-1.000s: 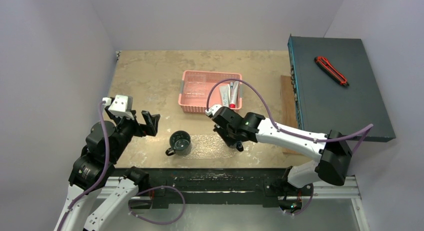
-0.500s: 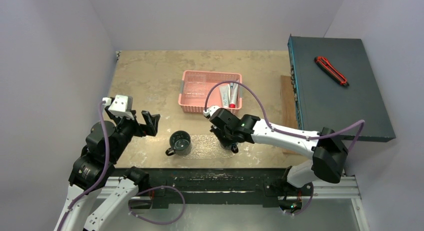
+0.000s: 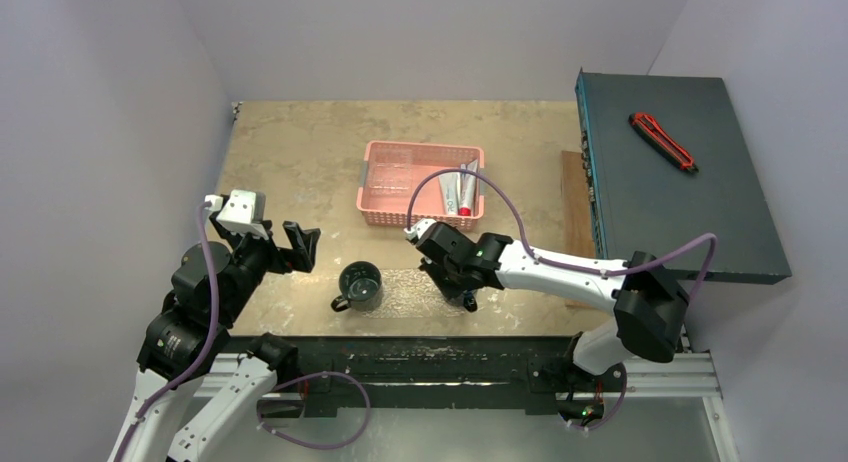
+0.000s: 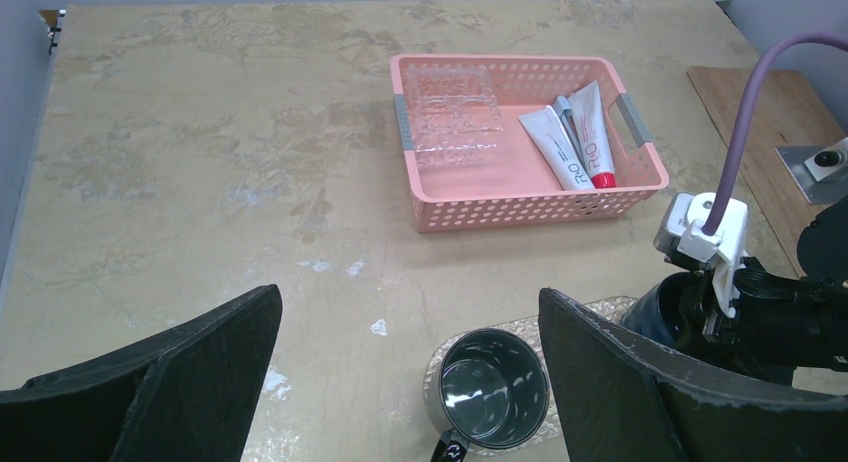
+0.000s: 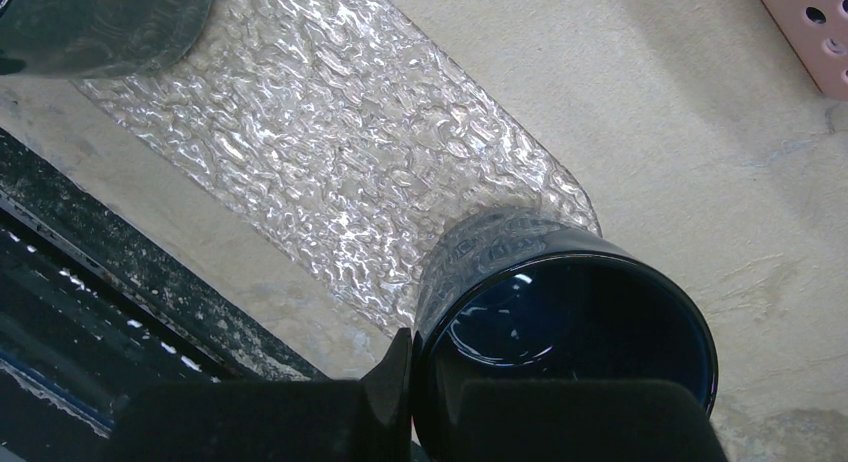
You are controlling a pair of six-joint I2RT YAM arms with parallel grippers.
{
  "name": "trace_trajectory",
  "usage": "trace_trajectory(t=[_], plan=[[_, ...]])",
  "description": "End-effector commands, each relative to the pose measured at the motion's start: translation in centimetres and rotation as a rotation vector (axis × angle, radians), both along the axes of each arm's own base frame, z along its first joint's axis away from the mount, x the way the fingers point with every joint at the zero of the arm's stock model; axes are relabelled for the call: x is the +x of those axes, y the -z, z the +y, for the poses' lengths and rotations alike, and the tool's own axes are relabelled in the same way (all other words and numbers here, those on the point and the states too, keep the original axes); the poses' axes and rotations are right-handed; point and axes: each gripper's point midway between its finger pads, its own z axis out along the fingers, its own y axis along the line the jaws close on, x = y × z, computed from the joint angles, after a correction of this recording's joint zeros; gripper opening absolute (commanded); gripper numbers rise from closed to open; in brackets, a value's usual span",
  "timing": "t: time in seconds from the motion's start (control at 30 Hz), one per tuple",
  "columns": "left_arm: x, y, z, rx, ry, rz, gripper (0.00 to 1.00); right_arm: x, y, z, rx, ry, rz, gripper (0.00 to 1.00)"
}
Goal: Prepare toiletry sets of a toothbrush and toothpaste on the tray
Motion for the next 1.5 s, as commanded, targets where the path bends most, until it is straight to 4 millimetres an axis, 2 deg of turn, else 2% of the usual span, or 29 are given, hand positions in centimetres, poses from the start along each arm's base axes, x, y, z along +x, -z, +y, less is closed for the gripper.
trace_trajectory(t=[0.0, 0.3, 0.53, 0.7, 0.8, 1.07, 1.27, 1.47], plan=[[0.1, -1.5, -0.1, -0.028, -0.001, -0.039, 1.0, 0.4, -0.5, 1.1, 0.042, 0.009, -0.025, 0.0], [0.1, -1.5, -0.1, -0.028, 0.003, -0.038, 1.0, -0.3, 0.2, 1.5, 0.031, -0.005, 0.001, 0.0], [0.1, -1.4, -0.2, -0.028, 0.008, -0.037, 1.0, -0.4, 0.2, 1.7, 0.02, -0.016, 0.001, 0.16], [0.1, -1.5, -0.2, -0.029, 0.008, -0.038, 1.0, 0.0, -0.7, 1.4, 0.009, -0.004, -0.024, 0.33], [0.2, -1.4, -0.3, -0.027, 0.011, -0.033, 1.0, 0.3, -1.6, 1.2, 0.011, 0.007, -0.048, 0.4], [0.2, -1.4, -0.3, -0.027, 0.01, -0.033, 1.0, 1.8, -5.5, 0.8, 0.015, 0.058, -0.131, 0.44], [0.2, -1.4, -0.3, -0.025, 0.008, -0.033, 1.0, 4.1, -9.5, 1.8, 0.049, 0.102, -0.236, 0.49], [0.2, -1.3, -0.3, -0.023, 0.007, -0.031, 1.0, 7.3, -13.0, 4.3, 0.082, 0.156, -0.333, 0.51]])
